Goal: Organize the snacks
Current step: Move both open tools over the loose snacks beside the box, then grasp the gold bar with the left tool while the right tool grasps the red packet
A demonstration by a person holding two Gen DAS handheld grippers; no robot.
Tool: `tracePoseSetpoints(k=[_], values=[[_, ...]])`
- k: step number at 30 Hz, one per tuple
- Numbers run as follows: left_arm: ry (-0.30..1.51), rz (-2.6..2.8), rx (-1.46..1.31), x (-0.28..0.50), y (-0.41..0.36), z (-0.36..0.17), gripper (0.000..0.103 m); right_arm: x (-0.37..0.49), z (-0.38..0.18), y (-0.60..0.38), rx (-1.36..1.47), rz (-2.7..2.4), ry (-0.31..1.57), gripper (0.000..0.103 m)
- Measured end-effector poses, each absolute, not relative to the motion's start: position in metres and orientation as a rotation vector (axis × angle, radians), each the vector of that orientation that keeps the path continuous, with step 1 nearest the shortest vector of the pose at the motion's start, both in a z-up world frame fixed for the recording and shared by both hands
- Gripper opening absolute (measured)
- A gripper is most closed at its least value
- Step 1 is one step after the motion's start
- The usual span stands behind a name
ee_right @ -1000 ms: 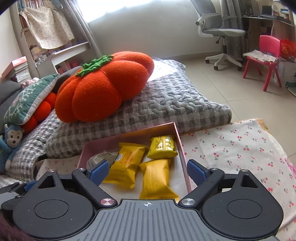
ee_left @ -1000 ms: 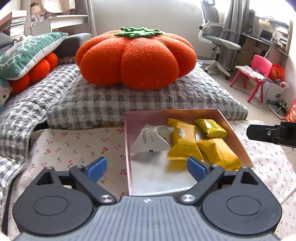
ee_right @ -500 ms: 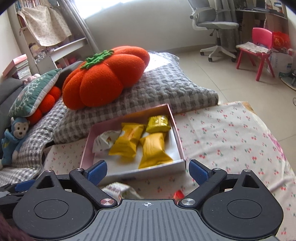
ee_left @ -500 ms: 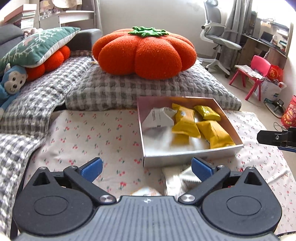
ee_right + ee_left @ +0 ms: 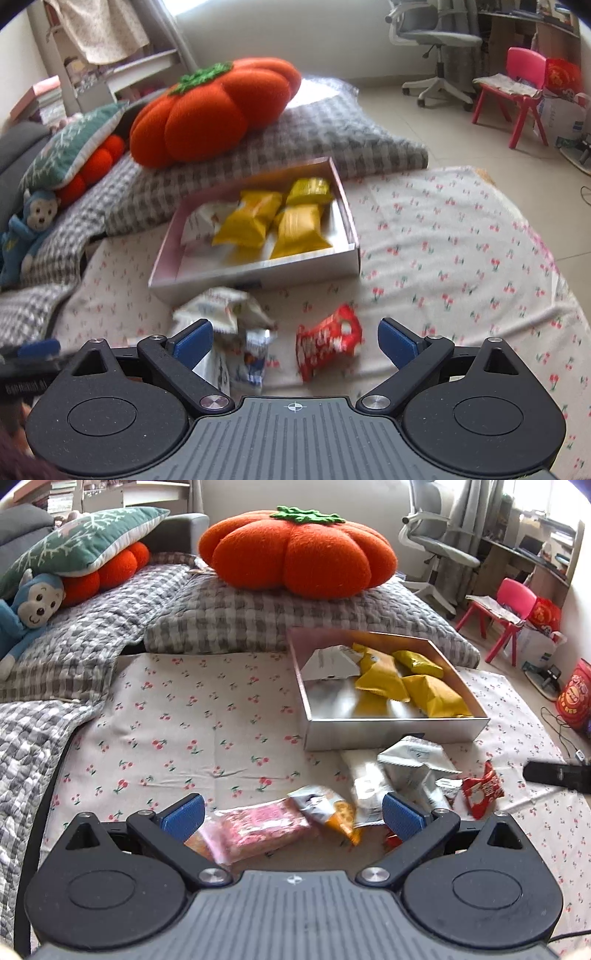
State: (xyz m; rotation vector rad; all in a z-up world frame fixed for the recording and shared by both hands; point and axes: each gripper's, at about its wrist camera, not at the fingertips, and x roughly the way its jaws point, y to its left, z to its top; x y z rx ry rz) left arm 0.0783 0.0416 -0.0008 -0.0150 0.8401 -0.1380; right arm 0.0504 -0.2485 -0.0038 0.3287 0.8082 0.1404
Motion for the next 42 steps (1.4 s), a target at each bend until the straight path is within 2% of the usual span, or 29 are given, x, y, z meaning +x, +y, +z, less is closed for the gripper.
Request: tracePoseSetpoints(k=[11, 20, 29, 33, 38, 42], values=[[0.873, -0.197, 0.077, 0.055, 0.042, -0.024, 0.102, 0.038, -0.032, -0.254, 0.238, 0.107, 0.884, 0.097], [0.992, -0.274, 0.075, 0.048, 0.029, -0.046, 0.102, 0.039, -0.062, -0.277, 0.252, 0.007, 0.995, 0.097], [1.065, -0.34, 0.11, 0.043, 0.006, -0.062, 0.097, 0.049, -0.078, -0.275, 0.253, -0.005, 1.061, 0.097], [1.086, -0.342, 0.155, 0.04, -0.001, -0.067, 0.093, 0.056, -0.081, -0.27, 0.262, 0.008, 1.077, 0.097], [1.077, -0.349, 0.19, 0.039, -0.005, -0.064, 0.08, 0.066, -0.084, -0.26, 0.224, 0.005, 1.077, 0.097], [1.065, -0.35, 0.181, 0.038, -0.005, -0.061, 0.059, 0.075, -0.086, -0.25, 0.176, 0.007, 1.055, 0.097]])
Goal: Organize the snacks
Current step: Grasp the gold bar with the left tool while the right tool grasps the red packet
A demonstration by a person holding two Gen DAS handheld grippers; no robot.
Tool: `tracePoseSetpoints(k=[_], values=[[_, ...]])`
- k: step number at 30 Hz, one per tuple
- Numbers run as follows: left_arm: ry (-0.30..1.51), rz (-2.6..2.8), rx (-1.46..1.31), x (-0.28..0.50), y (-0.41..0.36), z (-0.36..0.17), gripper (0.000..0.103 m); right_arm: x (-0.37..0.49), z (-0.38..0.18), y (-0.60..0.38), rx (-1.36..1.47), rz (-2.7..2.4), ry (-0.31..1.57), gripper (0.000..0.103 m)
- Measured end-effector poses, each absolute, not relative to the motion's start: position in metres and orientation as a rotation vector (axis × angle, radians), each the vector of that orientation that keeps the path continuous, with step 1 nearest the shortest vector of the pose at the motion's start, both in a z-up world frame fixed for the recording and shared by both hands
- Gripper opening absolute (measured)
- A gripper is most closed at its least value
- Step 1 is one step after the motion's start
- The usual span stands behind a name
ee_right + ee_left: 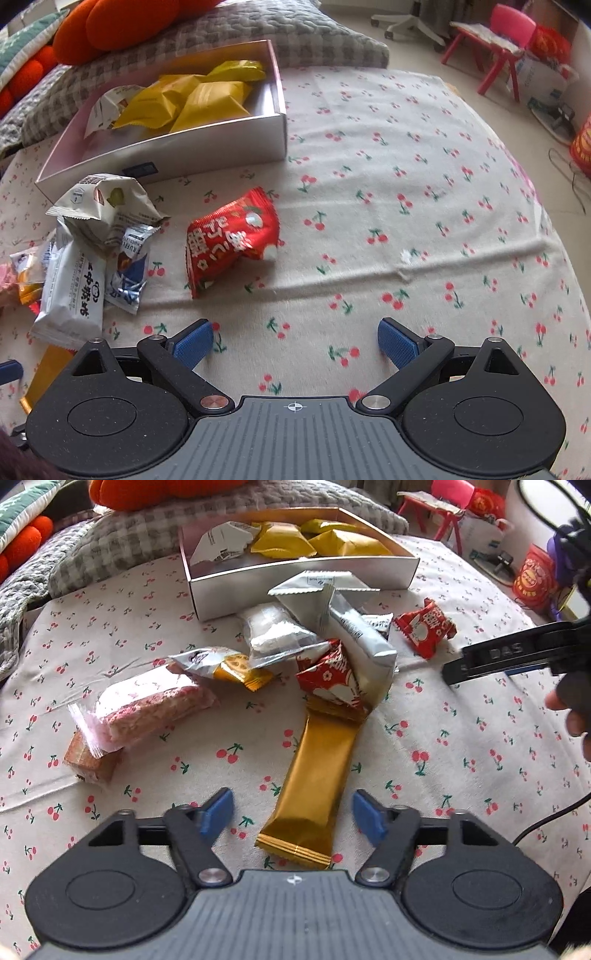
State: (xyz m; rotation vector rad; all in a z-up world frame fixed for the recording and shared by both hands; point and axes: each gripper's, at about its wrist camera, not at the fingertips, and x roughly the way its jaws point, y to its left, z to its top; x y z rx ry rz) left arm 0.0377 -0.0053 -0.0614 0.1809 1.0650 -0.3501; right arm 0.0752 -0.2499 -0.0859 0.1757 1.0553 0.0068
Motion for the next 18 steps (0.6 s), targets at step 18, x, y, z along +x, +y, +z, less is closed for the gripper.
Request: tracePoseSetpoints(k=[18], values=[[1.028, -0.403, 0.199, 0.039, -0.012, -0.059, 0.029, 0.095, -0.088, -0.238, 0.134, 0.123, 0.89, 0.097]])
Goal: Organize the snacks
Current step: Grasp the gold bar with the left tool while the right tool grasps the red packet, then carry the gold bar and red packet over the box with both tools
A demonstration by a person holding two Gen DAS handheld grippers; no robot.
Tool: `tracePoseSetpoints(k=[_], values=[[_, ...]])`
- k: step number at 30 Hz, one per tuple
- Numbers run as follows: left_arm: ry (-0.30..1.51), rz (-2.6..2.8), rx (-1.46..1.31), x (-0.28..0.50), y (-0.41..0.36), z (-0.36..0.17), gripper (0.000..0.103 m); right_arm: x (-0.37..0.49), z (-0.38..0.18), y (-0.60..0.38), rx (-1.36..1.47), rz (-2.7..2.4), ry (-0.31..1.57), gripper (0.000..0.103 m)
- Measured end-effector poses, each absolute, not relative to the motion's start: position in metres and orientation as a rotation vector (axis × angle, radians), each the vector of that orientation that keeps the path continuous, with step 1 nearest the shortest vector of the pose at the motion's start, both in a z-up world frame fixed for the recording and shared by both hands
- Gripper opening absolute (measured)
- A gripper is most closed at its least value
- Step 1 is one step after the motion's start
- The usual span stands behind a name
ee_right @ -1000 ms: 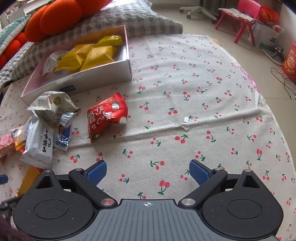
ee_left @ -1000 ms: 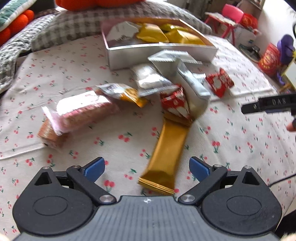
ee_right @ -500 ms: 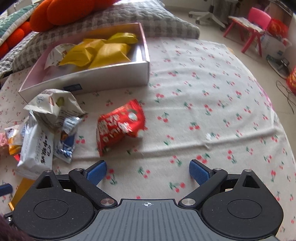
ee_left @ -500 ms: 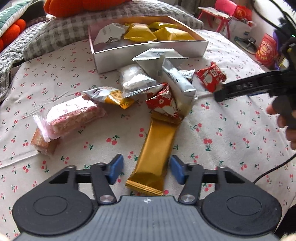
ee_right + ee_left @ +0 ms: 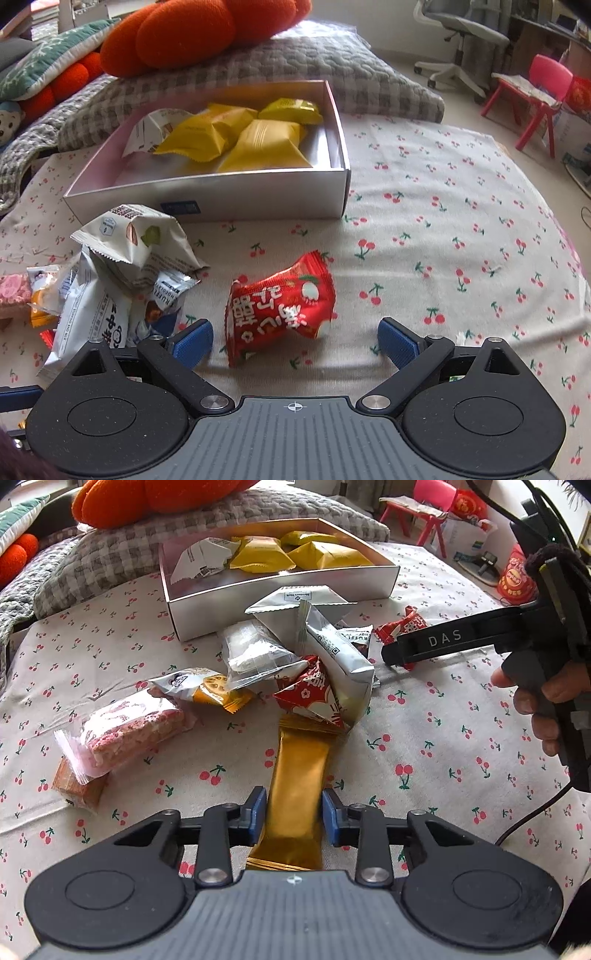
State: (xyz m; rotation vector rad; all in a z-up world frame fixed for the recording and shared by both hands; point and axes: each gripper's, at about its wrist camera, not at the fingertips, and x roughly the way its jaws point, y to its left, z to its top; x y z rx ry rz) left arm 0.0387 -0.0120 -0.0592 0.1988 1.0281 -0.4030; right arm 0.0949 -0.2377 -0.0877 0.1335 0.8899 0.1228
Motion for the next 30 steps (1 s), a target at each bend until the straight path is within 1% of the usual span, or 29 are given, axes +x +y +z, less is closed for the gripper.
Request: tracePoseSetpoints(k=[5, 8, 10, 11, 16, 30], values=[[1.024, -0.403, 0.189, 0.04, -0.011, -0.059, 0.026, 0.092, -0.084, -0.241, 0.137, 0.139, 0.84, 0.092], [1.026, -0.402, 0.183, 0.039, -0.009, -0.058, 0.026, 0.091, -0.083, -0.241, 0.116, 0.147, 0.825, 0.081], [1.029, -0.399, 0.174, 0.039, -0.008, -0.057, 0.026, 0.09, -0.083, -0.241, 0.103, 0.151, 0.82, 0.067], [1.03, -0.397, 0.169, 0.04, -0.007, -0.057, 0.026, 0.09, -0.082, -0.24, 0.1, 0.153, 0.819, 0.063], [1.023, -0.366, 0.149, 0.038, 0.0, -0.054, 0.026, 0.087, -0.08, -0.24, 0.1, 0.19, 0.813, 0.058], [0.996, -0.37, 0.106, 0.034, 0.006, -0.044, 0.026, 0.082, -0.069, -0.247, 0.129, 0.143, 0.911, 0.057]])
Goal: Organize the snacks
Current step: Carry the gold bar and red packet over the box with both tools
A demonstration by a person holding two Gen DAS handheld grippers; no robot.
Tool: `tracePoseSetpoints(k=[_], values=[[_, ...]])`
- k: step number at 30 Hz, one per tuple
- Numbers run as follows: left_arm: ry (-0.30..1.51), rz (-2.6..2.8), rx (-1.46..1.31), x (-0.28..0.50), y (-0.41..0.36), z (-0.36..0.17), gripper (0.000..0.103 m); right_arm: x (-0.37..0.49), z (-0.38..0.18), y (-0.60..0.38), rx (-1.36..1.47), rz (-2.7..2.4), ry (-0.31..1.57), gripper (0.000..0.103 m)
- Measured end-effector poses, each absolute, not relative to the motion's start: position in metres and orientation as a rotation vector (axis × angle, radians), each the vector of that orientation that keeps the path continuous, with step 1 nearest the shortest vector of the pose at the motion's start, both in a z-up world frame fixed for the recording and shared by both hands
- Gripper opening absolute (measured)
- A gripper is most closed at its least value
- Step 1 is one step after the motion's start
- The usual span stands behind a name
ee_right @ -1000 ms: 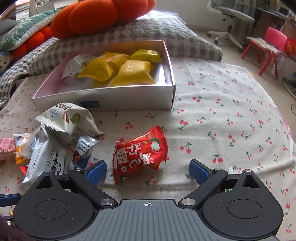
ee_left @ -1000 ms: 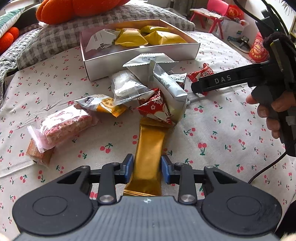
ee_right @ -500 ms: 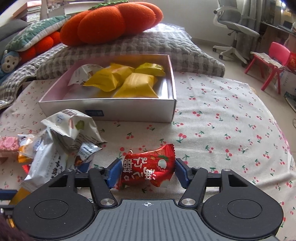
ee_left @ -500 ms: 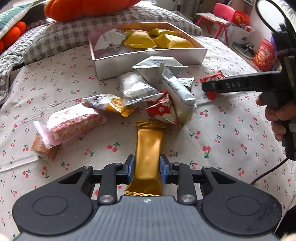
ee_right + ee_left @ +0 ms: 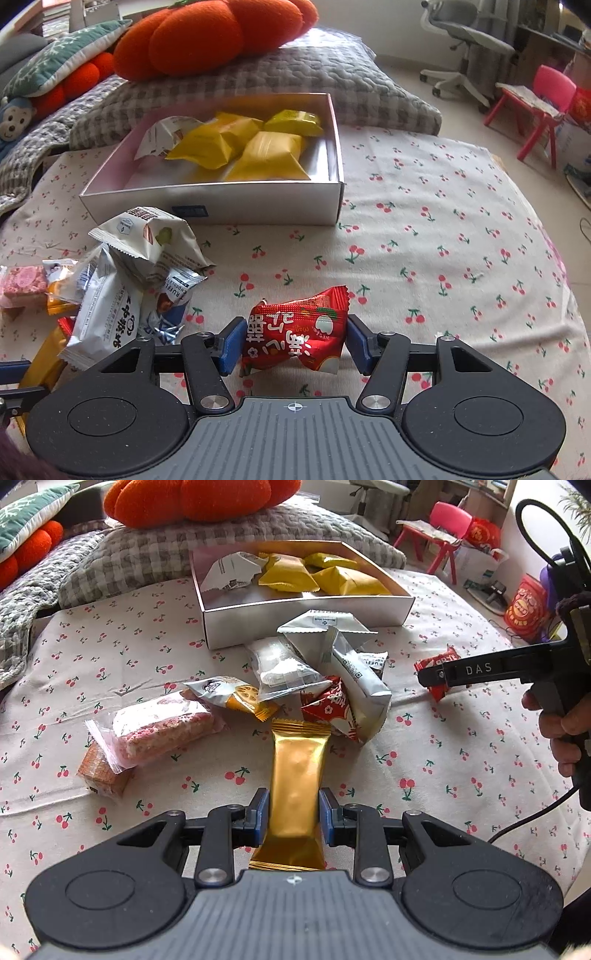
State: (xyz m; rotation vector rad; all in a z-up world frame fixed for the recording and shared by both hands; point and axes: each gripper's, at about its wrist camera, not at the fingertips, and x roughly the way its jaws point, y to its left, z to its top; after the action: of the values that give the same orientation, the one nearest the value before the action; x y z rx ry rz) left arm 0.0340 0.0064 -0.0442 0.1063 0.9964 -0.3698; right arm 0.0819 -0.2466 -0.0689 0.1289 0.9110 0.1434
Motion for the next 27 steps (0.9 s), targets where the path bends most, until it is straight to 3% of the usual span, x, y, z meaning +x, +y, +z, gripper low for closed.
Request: tracePoseSetpoints(k=[27], values=[[0.851, -0.311, -0.145, 0.069, 0.022, -0.001, 0.026, 0.081, -0.021, -0.25, 0.332, 0.183, 0.817, 0.057]])
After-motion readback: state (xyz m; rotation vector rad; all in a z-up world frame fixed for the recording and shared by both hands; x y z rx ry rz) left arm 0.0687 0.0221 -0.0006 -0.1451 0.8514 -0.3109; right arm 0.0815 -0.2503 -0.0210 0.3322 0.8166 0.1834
